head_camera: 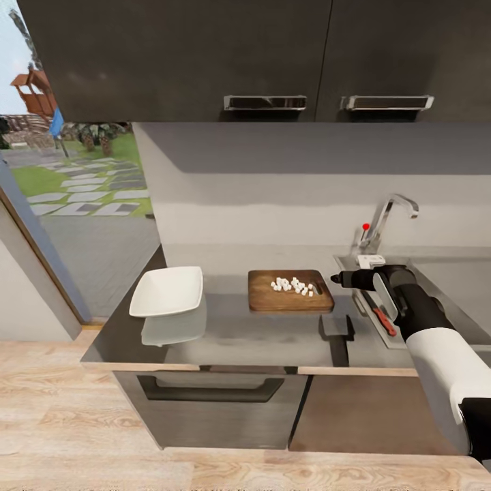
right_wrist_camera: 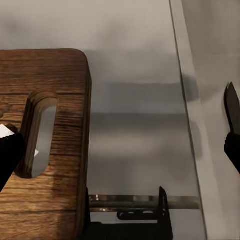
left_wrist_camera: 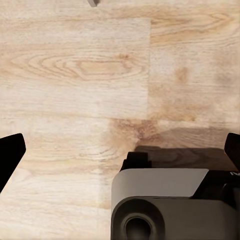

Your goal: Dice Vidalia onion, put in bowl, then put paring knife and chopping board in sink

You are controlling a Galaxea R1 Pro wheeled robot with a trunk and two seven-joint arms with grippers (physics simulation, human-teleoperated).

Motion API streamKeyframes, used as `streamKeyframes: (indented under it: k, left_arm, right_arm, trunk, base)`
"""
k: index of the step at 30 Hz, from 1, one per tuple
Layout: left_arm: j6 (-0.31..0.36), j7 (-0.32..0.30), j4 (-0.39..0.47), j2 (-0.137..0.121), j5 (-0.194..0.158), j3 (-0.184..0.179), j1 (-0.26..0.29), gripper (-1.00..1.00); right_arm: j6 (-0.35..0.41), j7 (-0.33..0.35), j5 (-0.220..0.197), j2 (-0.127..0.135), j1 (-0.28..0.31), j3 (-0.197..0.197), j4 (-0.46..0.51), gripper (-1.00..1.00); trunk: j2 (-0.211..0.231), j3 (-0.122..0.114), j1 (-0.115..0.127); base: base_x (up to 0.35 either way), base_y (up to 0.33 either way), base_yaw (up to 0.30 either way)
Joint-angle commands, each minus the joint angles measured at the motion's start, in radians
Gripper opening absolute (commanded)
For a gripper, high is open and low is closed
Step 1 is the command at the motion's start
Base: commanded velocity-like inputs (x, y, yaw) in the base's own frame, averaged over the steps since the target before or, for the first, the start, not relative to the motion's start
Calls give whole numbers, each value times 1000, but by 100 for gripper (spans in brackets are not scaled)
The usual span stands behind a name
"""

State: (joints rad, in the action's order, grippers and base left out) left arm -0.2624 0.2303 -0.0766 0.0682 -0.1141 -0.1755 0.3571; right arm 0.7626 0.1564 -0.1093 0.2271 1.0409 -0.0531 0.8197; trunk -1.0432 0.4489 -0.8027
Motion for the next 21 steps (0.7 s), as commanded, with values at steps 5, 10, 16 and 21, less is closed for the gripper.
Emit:
streamKeyframes:
  k: [5,10,16,21]
  left_arm:
    - [-8,1,-5,1,-10,-9,2,100]
    - [-8,1,-4,1,-10,-9,2,100]
    - [-8,1,-4,1,-10,-9,2,100]
    - [-8,0,-4,1,-10,-9,2,100]
  right_arm:
    - [4,-5,-10,0,1,-4,1,100]
    - [4,-4,-10,0,1,-4,1,100]
    - [4,-5,-10,-1,1,-5,1,100]
    - [4,-5,-11,-2,1,-5,1,100]
  trunk:
    - [-1,9,0]
    - [-1,17,0]
    - [-1,27,0]
    - [-1,35,0]
  base:
    - [0,0,0]
    - [0,0,0]
    - [11,3,0]
    - [75,53,0]
